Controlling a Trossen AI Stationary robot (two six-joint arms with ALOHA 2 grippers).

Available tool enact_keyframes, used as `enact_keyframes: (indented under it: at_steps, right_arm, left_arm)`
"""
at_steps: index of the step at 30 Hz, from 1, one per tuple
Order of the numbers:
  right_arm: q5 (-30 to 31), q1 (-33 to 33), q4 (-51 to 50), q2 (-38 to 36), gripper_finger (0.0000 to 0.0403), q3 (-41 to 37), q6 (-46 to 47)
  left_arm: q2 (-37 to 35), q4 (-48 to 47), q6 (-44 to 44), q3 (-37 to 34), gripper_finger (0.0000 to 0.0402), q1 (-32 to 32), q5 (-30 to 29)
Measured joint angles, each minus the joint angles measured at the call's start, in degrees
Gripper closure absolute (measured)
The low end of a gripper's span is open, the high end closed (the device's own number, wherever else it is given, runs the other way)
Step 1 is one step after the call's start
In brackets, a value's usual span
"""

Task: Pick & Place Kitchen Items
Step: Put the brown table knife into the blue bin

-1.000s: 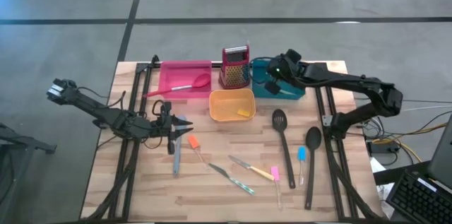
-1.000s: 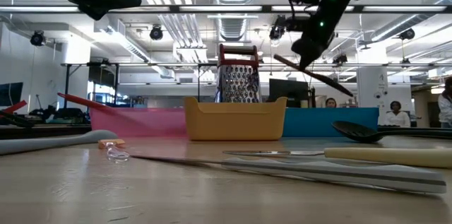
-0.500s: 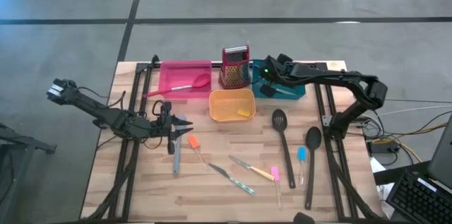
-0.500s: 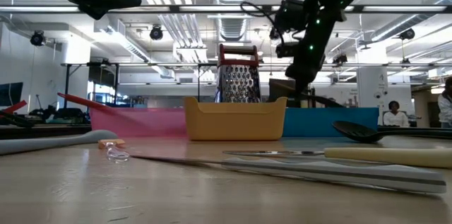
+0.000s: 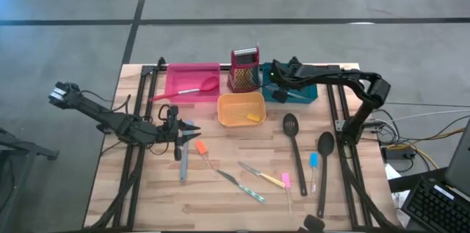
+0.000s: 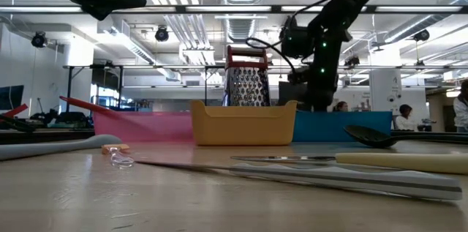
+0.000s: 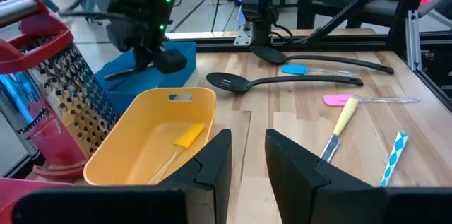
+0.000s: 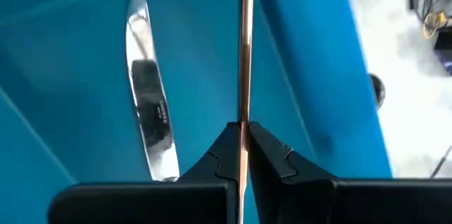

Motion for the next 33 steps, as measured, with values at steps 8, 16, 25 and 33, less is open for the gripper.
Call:
enact_keyframes:
  at_steps: [8,16,25,33]
  right_arm:
    - [-2.1,-1.5,-0.2,2.5,0.0394,0.0,-0.2]
    - [-4.4,-2.3,-0.6,4.8,0.0394,0.0,-1.0]
    - [-4.3,-2.5,-0.7,5.1,0.0394,0.3,-1.5]
    - [-3.8,-2.5,-0.8,4.6,0.0358,0.6,-2.1]
  left_arm:
    - [0.0,0.1,0.1,0.0,0.0312,0.0,0.0]
    - [0.0,0.1,0.2,0.0,0.0312,0.0,0.0]
    - [0.0,0.1,0.3,0.0,0.0312,0.0,0.0]
    - [0.0,0.1,0.3,0.0,0.0312,0.0,0.0]
